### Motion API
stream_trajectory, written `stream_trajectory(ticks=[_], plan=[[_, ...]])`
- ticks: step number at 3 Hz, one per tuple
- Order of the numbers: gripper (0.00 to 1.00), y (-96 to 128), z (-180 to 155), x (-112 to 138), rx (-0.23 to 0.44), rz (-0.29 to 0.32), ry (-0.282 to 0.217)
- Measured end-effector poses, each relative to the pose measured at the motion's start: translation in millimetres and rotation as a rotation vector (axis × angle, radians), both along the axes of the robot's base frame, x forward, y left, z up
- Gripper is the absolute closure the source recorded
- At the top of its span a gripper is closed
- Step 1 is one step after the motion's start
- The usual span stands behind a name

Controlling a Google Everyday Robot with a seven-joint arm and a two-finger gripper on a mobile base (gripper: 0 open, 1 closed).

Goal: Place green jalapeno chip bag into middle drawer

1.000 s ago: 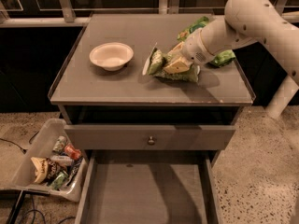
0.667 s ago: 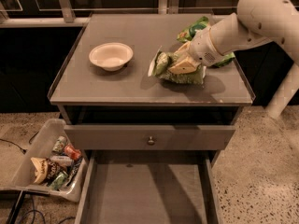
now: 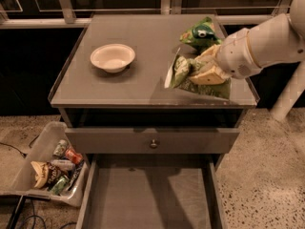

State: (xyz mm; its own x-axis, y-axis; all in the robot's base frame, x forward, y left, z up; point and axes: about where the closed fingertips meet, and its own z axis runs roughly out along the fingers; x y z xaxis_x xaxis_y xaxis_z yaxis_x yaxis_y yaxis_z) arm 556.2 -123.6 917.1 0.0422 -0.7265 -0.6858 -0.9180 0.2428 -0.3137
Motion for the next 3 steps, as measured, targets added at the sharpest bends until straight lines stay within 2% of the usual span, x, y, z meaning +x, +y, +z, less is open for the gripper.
stream_trajectory(ticks=[1,2,3], plan=[[1.00,-11.5,7.8,-47.8,-0.013,-0.024,-0.030],[1.00,-18.4,4.9,-94.2,-0.022,-0.052,-0.036],[1.00,-22.7,-17.2,-133.5,-0.016,-0.073,0.005]])
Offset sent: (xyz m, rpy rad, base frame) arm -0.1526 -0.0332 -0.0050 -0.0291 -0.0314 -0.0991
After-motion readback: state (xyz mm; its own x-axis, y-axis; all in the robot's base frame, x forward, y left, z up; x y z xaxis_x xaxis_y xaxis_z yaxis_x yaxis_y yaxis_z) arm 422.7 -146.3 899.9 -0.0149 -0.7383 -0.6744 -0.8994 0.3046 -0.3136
